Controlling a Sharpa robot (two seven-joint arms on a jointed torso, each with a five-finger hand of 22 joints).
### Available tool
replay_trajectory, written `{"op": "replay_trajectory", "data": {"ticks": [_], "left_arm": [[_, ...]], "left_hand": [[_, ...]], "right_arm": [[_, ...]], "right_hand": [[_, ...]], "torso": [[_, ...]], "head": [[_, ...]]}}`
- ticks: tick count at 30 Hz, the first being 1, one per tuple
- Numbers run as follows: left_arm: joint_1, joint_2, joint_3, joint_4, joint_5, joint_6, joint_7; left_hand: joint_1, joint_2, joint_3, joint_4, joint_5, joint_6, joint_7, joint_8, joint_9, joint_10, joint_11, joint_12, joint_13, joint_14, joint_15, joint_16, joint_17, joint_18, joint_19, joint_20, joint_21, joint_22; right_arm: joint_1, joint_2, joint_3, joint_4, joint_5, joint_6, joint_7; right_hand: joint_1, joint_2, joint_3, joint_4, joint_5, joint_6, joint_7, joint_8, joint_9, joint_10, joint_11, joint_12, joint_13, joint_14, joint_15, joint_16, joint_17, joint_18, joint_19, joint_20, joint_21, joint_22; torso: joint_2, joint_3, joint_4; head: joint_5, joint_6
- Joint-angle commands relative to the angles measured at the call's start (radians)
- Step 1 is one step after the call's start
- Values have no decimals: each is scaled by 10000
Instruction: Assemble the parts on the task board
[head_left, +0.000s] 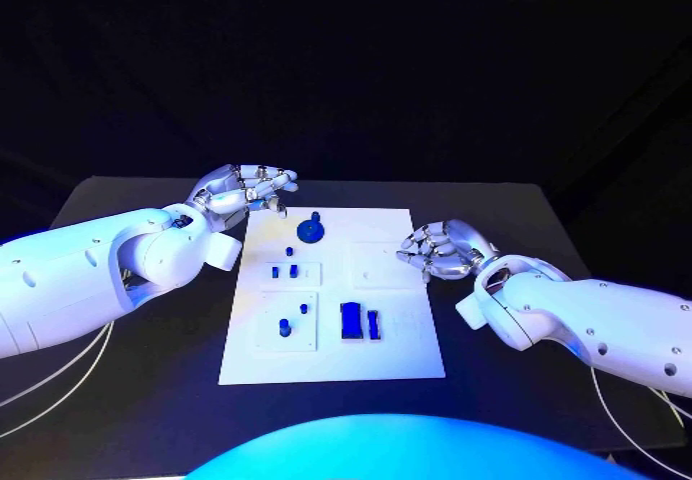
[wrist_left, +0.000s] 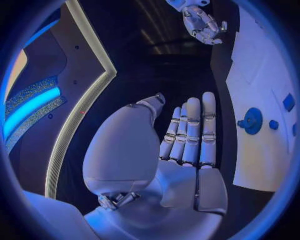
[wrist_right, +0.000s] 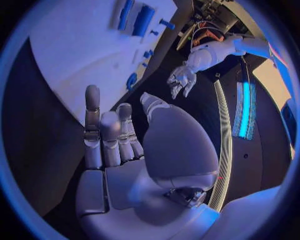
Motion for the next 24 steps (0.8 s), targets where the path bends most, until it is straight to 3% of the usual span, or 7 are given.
{"op": "replay_trajectory", "data": {"ticks": [1,7,8,16,17,21,24], "left_arm": [[-17,186,5,-302,455,-701,750],[-105,623,7,-988,994,-1096,1316],[-118,711,8,-1109,1078,-1155,1420],[-169,1283,11,-1846,1469,-1562,1917],[-149,1220,5,-1780,1011,-1156,1283],[-163,1233,4,-1702,1010,-1315,1299],[-196,1266,3,-1506,1008,-1714,1340]], "left_hand": [[182,-14,-79,121,49,30,42,61,-23,7,12,86,1,-738,90,-558,-287,109,-513,90,-548,-254],[297,60,-368,253,52,15,-13,182,-70,-138,169,-249,-404,-1723,399,-2862,-1412,95,-1188,491,-2495,-1386],[307,84,-392,262,56,79,-110,220,-67,-73,190,-365,-495,-1769,445,-3271,-1564,85,-1297,550,-2815,-1580],[301,255,-740,274,61,-43,-438,-187,-503,551,352,-2554,-1031,-1851,866,-8047,-2592,-90,-1883,1040,-6363,-3981],[-4060,1836,-4093,-2571,-616,-8131,-2073,-2372,-2610,-8648,-1538,-4486,-1673,-9200,-875,-11280,-4657,-1696,-8604,-1862,-8565,-6392],[-5127,1836,-4093,-2571,-616,-8131,-2073,-2372,-2610,-8648,-1538,-4486,-1673,-9200,-875,-11280,-4657,-1696,-8604,-1862,-8565,-6392],[-6223,1836,-4093,-2571,-616,-8131,-2073,-2372,-2610,-8648,-1538,-4486,-1673,-9200,-875,-11280,-4657,-1696,-8604,-1862,-8565,-6392]], "right_arm": [[148,181,49,-884,2917,28,3046],[316,700,150,-2545,4441,806,4170],[332,800,168,-2798,4621,965,4312],[447,1407,263,-4024,5240,1844,4913],[431,1361,252,-3934,4545,1023,4085],[423,1330,282,-3775,4688,893,4131],[402,1253,357,-3376,5045,570,4249]], "right_hand": [[346,-14,262,-26,-17,-427,238,-144,-103,-1053,227,-1001,-986,-1413,245,-2027,-2119,127,-649,224,-801,-634],[577,-291,925,-37,-38,-608,666,-428,-608,-1753,814,-3869,-4523,-3063,963,-5912,-3686,152,-2403,1021,-2081,-3163],[589,-374,1123,-6,1013,-549,728,-535,-707,-1651,888,-4184,-4964,-3208,1029,-6321,-3876,174,-2626,1098,-2068,-3483],[373,-406,1435,-471,766,-47,816,-1629,-1483,-947,1076,-5899,-8003,-3597,1450,-8877,-5081,216,-3603,1602,-2061,-6216],[-3609,1604,-2823,-2802,-1896,-7853,-1495,-5182,-3937,-10233,-712,-8640,-9705,-13133,10,-11569,-8390,-1628,-11754,-1044,-2681,-11039],[-4681,1604,-2823,-2802,-1896,-7853,-1495,-5182,-3937,-10233,-712,-8640,-9705,-13133,10,-11569,-8390,-1628,-11754,-1044,-2681,-11039],[-5693,1604,-2823,-2802,-1896,-7853,-1495,-5182,-3937,-10233,-712,-8640,-9705,-13133,10,-11569,-8390,-1628,-11754,-1044,-2681,-11039]], "torso": [[-160,-164,-48],[-289,-226,-43],[-307,-223,-46],[-328,-180,-66],[-318,-199,-67],[-332,-159,-33],[-368,-58,52]], "head": [[82,228],[121,567],[139,622],[171,1055],[174,897],[153,977],[101,1177]]}}
